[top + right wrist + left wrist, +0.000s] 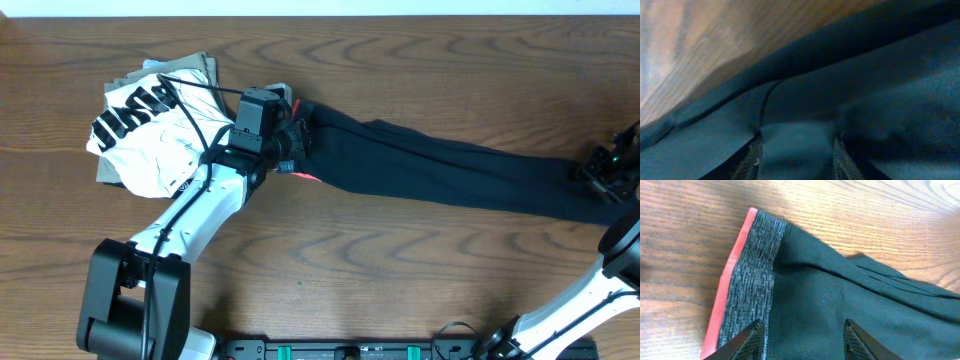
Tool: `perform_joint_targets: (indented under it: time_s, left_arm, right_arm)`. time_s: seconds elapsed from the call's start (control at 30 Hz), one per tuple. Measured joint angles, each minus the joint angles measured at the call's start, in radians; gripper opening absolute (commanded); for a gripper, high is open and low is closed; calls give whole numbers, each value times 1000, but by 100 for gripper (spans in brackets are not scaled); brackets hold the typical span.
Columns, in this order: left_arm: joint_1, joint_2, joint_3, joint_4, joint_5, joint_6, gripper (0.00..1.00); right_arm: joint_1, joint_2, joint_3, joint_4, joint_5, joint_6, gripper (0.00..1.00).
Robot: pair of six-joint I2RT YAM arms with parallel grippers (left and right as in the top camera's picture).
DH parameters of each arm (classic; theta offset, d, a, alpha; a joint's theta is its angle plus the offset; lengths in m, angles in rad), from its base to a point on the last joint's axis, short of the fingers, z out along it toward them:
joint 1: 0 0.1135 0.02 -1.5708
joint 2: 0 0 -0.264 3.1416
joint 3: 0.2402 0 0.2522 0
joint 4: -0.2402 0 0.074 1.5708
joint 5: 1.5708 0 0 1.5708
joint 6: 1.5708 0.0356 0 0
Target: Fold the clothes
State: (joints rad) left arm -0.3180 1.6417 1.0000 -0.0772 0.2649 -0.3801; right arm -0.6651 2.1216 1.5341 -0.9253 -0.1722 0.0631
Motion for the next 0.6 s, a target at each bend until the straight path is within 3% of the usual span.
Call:
perform_joint_targets:
  time_s: [0.27, 0.6]
  left_arm:
    - [0, 0, 0, -73, -5, 37, 51]
    - [0, 0, 0, -103, -6, 41, 51]
  right_arm:
    - [-98, 2, 226, -150, -7, -16, 54]
    - [-283, -2, 167, -86, -39, -76, 58]
